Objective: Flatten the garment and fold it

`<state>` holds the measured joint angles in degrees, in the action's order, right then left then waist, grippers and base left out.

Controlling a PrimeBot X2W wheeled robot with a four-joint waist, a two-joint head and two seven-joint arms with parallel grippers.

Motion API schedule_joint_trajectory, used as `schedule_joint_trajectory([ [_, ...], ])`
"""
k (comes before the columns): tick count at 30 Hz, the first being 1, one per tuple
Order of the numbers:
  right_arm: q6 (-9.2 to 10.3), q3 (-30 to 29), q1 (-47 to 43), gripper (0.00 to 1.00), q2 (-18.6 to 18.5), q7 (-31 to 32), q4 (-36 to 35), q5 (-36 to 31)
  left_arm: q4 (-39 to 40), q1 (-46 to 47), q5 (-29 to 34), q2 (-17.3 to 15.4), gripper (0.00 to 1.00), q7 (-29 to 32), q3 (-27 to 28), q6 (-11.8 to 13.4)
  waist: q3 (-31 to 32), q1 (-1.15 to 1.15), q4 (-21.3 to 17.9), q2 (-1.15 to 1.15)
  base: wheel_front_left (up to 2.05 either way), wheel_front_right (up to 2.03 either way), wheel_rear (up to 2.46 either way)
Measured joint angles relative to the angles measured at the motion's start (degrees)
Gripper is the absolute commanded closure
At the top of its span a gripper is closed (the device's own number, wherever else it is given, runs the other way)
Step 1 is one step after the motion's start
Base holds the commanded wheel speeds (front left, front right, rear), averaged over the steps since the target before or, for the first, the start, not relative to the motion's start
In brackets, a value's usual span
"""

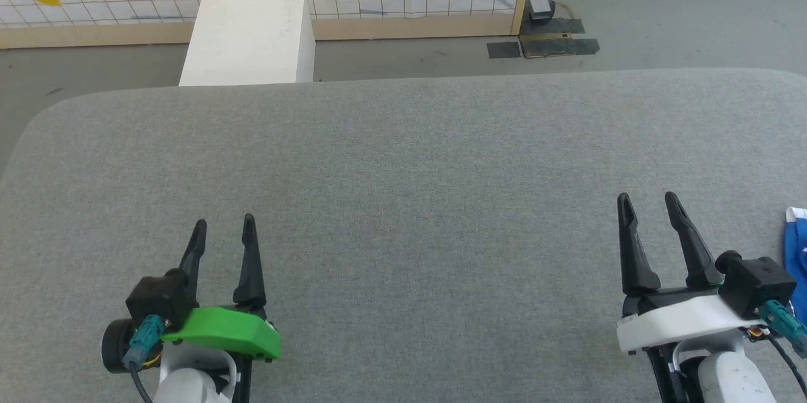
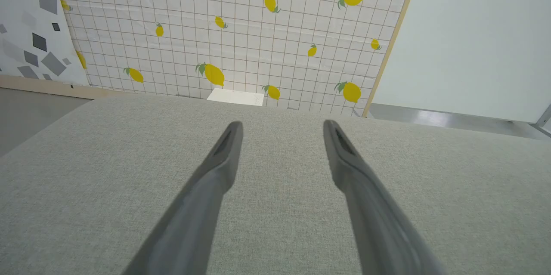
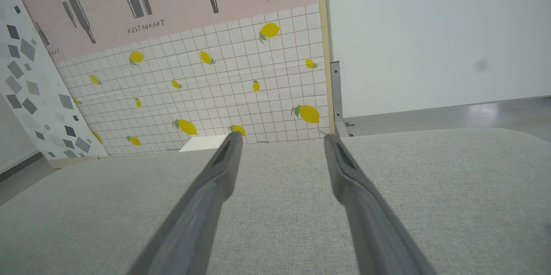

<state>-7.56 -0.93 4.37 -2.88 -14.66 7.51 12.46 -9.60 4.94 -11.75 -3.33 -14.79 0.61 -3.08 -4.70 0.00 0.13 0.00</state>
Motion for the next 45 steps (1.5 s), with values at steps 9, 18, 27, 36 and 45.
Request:
schedule_joint_trajectory([
  [9, -0.01, 0.45, -0.29, 1.0, 0.01, 0.02, 0.19, 0.02, -0.73, -0.16, 0.16, 0.07, 1.0, 0.08, -0.27, -0.38, 0.04, 0.0, 0.14, 0.0, 0.0, 0.0, 0.0],
  [18, -0.01, 0.44, -0.29, 1.0, 0.01, 0.3, 0.14, 0.01, -0.66, -0.16, 0.16, 0.07, 1.0, 0.42, -0.27, -0.38, 0.2, 0.0, 0.14, 0.0, 0.0, 0.0, 0.0],
  [27, -0.01, 0.45, -0.29, 1.0, 0.01, 1.31, -0.26, -0.77, 0.0, -0.17, 0.38, 0.07, 1.0, 1.21, -0.3, -0.37, 0.53, 0.0, 0.12, 0.0, 0.0, 0.0, 0.0],
  [36, -0.01, 0.49, -0.36, 1.0, 0.01, 2.31, -0.79, -1.64, 0.79, -0.22, 1.78, 0.07, 1.0, 2.4, -0.31, -0.19, 0.86, 0.0, 0.1, 0.0, 0.0, 0.0, 0.0],
  [45, -0.01, 0.53, -0.59, 1.0, 0.01, 3.33, -1.32, -2.4, 1.41, -0.54, 2.65, 0.07, 1.0, 3.54, -0.34, 0.18, 1.19, 0.0, 0.08, 0.0, 0.0, 0.0, 0.0],
])
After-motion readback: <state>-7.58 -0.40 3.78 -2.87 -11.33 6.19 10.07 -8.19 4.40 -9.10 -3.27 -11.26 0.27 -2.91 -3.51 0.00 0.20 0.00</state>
